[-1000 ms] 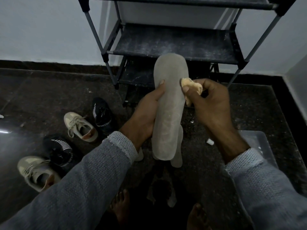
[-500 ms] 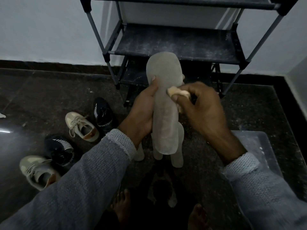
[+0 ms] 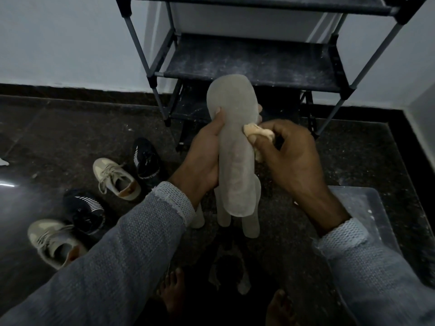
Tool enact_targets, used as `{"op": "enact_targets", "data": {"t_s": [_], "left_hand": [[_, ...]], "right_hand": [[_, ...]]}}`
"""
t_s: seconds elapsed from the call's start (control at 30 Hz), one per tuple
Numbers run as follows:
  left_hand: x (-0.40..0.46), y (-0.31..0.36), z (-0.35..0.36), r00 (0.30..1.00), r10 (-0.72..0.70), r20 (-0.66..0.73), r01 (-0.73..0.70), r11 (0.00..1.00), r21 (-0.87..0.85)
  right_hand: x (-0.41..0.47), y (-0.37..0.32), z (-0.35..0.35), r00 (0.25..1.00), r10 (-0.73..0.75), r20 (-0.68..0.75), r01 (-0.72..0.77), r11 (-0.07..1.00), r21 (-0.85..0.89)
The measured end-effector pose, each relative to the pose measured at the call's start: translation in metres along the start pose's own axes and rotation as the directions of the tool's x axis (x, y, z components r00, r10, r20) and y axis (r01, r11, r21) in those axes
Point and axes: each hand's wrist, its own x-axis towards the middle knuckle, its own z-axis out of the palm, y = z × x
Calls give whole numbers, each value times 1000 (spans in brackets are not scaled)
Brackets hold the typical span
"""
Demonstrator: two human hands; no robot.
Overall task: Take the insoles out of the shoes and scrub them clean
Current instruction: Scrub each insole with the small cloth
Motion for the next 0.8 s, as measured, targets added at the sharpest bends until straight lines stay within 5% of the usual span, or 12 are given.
{"op": "enact_targets", "data": {"t_s": [0.13, 0.33, 0.57, 0.73, 0.8], "left_hand": [[1, 3, -6, 1000, -5, 6, 5, 999, -38], [0, 1, -1, 997, 20, 76, -15, 998, -64], [1, 5, -5, 996, 12, 85, -3, 995, -101], [1, 0, -1, 995, -9, 102, 16, 997, -70], [1, 0, 1, 994, -11, 104, 19, 997, -72]], "right_hand": [[-5, -9, 2, 928, -31, 372, 15, 999, 46], [-1, 0, 2, 1000, 22, 19, -23, 1000, 17], [-5, -6, 5, 937, -30, 349, 15, 999, 45], [-1, 4, 5, 999, 34, -8, -34, 999, -14], [0, 5, 2, 999, 36, -7, -36, 999, -14]]}}
